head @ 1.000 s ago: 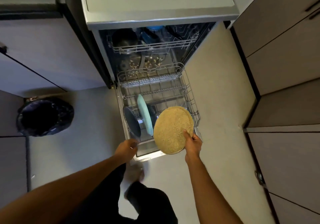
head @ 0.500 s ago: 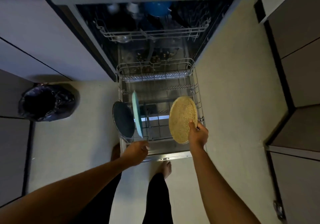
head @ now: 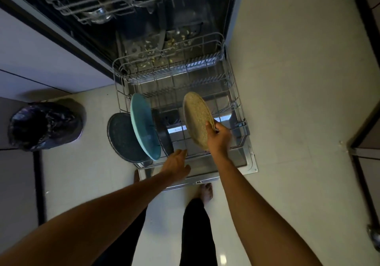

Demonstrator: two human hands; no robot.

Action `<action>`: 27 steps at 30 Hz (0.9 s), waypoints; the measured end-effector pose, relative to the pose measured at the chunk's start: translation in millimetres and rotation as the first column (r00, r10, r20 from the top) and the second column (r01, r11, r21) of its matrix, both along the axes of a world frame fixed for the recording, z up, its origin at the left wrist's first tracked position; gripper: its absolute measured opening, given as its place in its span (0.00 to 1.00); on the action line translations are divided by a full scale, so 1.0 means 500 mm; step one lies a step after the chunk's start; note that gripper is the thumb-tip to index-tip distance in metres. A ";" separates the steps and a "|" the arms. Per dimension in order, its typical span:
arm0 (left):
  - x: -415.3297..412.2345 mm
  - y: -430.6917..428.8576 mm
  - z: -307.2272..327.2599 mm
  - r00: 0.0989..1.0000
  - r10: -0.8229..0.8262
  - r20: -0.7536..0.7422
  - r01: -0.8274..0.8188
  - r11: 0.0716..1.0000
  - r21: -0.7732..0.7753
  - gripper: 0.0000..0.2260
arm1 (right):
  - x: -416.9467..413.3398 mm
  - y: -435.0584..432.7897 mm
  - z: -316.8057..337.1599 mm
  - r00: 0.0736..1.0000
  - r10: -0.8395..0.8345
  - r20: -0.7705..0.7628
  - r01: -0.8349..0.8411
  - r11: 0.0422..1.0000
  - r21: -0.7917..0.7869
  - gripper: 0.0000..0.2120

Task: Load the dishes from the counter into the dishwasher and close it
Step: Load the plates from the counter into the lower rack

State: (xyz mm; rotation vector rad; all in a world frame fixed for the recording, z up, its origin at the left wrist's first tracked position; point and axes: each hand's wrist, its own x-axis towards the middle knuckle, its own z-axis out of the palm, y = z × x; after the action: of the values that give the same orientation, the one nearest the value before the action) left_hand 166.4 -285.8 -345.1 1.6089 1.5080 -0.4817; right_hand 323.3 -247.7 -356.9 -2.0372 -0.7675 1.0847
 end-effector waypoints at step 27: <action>-0.017 -0.002 -0.049 0.999 -0.028 0.034 0.028 0.999 0.016 0.25 | -0.038 -0.002 -0.095 0.969 0.179 -0.170 -0.216 0.948 -0.233 0.23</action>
State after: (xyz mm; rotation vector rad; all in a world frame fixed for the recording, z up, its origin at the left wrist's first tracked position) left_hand 157.8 -286.6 -369.3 1.6440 1.4692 -0.4569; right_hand 304.1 -248.6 -404.2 -2.0890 -0.8058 1.4949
